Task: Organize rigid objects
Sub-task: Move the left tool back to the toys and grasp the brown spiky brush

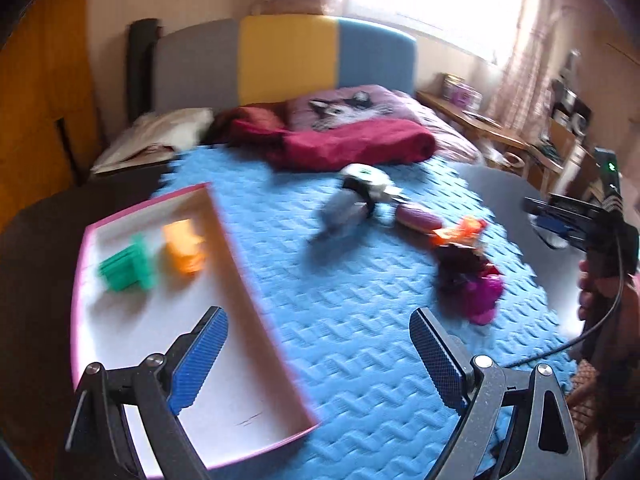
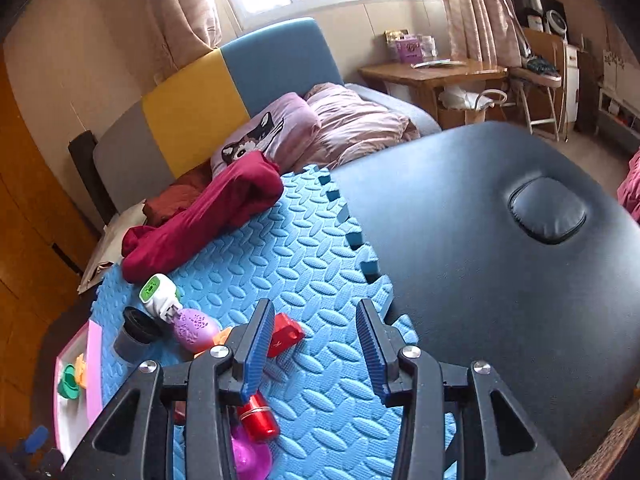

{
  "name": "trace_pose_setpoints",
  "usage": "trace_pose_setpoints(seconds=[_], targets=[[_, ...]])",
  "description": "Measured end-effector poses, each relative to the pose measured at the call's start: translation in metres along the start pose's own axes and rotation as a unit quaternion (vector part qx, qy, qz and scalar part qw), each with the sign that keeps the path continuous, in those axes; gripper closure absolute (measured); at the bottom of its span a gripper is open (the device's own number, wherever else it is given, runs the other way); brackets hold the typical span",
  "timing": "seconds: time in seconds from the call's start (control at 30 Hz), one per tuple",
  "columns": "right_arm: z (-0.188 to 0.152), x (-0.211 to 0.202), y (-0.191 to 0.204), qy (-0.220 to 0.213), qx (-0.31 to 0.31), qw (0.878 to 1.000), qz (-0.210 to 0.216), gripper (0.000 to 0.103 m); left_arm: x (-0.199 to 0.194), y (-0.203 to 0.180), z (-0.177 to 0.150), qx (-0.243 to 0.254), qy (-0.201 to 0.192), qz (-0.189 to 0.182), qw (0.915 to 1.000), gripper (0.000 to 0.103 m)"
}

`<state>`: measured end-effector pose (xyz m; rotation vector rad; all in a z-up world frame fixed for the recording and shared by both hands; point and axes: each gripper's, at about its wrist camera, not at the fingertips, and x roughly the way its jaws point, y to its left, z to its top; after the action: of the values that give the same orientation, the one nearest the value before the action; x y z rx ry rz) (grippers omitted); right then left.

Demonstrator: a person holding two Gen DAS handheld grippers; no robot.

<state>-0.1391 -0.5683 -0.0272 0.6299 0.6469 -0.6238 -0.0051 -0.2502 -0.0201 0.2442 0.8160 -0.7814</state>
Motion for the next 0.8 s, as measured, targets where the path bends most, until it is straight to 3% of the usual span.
trace_pose_setpoints(seconds=[0.33, 0.63, 0.8], targets=[[0.0, 0.009, 0.002, 0.017, 0.004, 1.0, 0.013, 0.06, 0.058, -0.058, 0.039, 0.023, 0.035, -0.106, 0.9935, 0.01], [0.0, 0.013, -0.001, 0.032, 0.017, 0.999, 0.024, 0.06, 0.112, -0.098, 0.051, 0.048, 0.07, -0.136, 0.9871, 0.008], [0.0, 0.015, -0.004, 0.034, 0.024, 0.999, 0.027, 0.06, 0.141, -0.101, 0.051, 0.028, 0.097, -0.165, 0.9811, 0.012]])
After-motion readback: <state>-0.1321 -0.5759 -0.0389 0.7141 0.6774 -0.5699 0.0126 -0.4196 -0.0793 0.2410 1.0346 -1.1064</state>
